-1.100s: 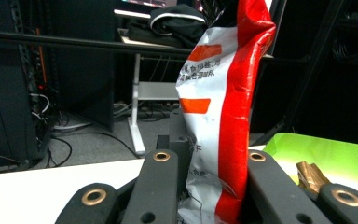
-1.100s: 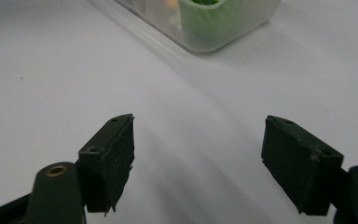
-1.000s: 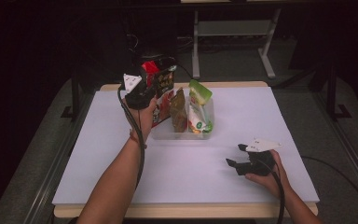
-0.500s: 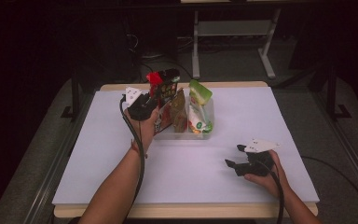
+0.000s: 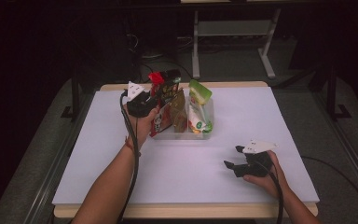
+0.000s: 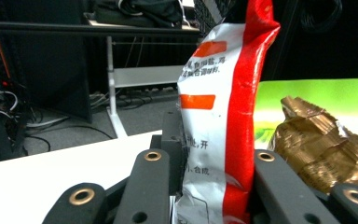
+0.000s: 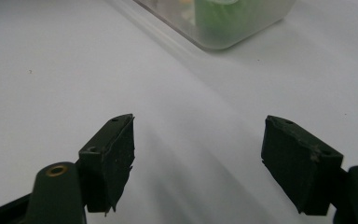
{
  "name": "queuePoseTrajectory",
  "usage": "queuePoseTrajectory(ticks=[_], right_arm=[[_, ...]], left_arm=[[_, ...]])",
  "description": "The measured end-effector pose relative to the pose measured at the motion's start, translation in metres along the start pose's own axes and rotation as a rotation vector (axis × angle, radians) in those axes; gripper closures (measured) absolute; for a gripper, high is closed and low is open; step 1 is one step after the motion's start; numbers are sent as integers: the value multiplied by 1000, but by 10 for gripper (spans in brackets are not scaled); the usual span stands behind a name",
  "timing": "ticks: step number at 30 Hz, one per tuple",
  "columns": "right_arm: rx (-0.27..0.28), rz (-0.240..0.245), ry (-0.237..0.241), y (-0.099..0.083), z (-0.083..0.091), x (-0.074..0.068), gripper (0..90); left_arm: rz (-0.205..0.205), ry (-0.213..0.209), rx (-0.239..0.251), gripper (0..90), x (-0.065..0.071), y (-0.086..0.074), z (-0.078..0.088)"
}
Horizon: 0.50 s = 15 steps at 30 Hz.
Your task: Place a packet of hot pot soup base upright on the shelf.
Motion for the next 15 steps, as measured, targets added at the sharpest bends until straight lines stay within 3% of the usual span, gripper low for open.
queuePoseTrajectory(ticks=[3,5,7,9,10,11,12,15], right_arm=[[-4,-4,3,-1,-1,1,250],[-8,-3,7,-2,-1,0,250],[-12,1,10,-2,-1,-1,251],[-13,-2,15,-2,-2,-2,252],[-15,0,16,-2,-3,-1,252],[-19,1,17,-2,-3,-2,252],[-21,4,19,-2,-3,-2,253],[-21,5,23,-3,-3,-3,253]], left_arm=[[-18,-4,-84,686,1,-9,-5],[-24,-4,-73,689,2,-10,-5],[-25,-7,-93,678,2,-12,-6],[-31,-27,-182,637,3,-20,-11],[-45,-20,-238,609,4,-27,-15],[-59,-4,-259,603,3,-32,-16],[-57,-10,-247,653,3,-32,-16],[-51,-15,-251,677,3,-33,-16]])
Point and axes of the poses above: each handheld gripper's, and its own axes: z roughly backward along the jaws, y roughly out of its top, x roughly to its right, the point moved 9 cm from there along -z, roughly forward along the jaws, and after that the axes turned 1 degree about y, right-handed, at the moved point
